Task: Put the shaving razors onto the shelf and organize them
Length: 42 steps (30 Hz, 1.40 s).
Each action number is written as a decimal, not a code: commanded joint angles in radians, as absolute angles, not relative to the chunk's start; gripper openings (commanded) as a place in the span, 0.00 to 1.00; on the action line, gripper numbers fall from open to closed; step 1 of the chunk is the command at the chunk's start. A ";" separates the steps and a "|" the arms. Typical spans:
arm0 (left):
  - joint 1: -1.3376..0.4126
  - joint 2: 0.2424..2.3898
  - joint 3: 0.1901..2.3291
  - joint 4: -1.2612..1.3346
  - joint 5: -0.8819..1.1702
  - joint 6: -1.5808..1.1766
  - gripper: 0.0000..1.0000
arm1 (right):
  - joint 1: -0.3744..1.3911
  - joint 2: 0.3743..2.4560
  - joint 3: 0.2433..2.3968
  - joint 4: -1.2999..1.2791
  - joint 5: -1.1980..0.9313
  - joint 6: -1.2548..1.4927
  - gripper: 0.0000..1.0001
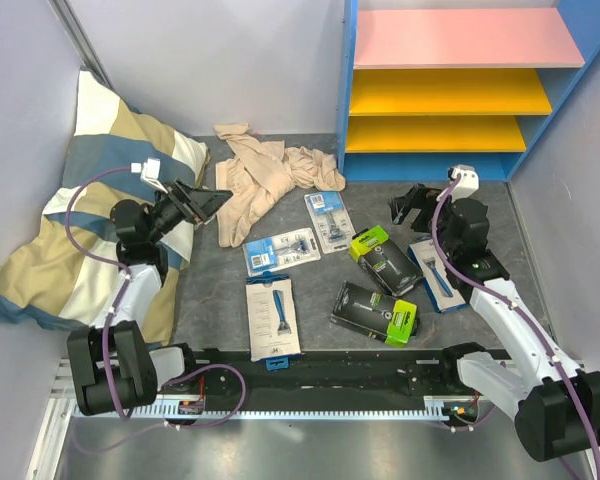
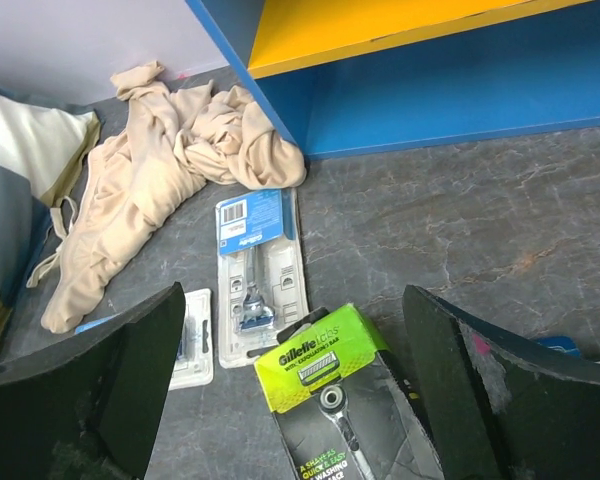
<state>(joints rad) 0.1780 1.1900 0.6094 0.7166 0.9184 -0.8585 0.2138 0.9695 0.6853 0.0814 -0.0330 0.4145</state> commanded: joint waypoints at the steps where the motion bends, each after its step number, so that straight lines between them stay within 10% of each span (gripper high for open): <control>1: 0.186 1.141 0.693 0.756 0.966 -0.936 1.00 | 0.221 0.943 0.712 0.086 -0.060 0.399 0.98; 11: 0.184 1.166 0.885 0.951 1.294 -1.056 1.00 | 0.221 0.946 0.712 0.081 -0.126 0.403 0.98; 17: 0.173 1.215 0.939 0.480 1.362 -0.726 1.00 | 0.224 0.928 0.683 0.060 -0.152 0.419 0.98; 21: -0.054 1.134 1.112 -0.231 0.969 -0.122 1.00 | 0.222 0.899 0.660 0.025 -0.161 0.416 0.98; 31: -0.553 1.380 1.212 -0.523 0.055 0.170 1.00 | 0.225 0.902 0.614 0.002 -0.186 0.410 0.98; 42: -0.696 1.735 1.333 -0.597 -0.115 0.235 0.91 | 0.225 0.884 0.534 -0.031 -0.187 0.426 0.98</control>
<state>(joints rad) -0.6868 1.6966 1.2503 -0.5678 -0.0265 0.1520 0.2207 0.9043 0.5625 -0.0311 -0.1726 0.4152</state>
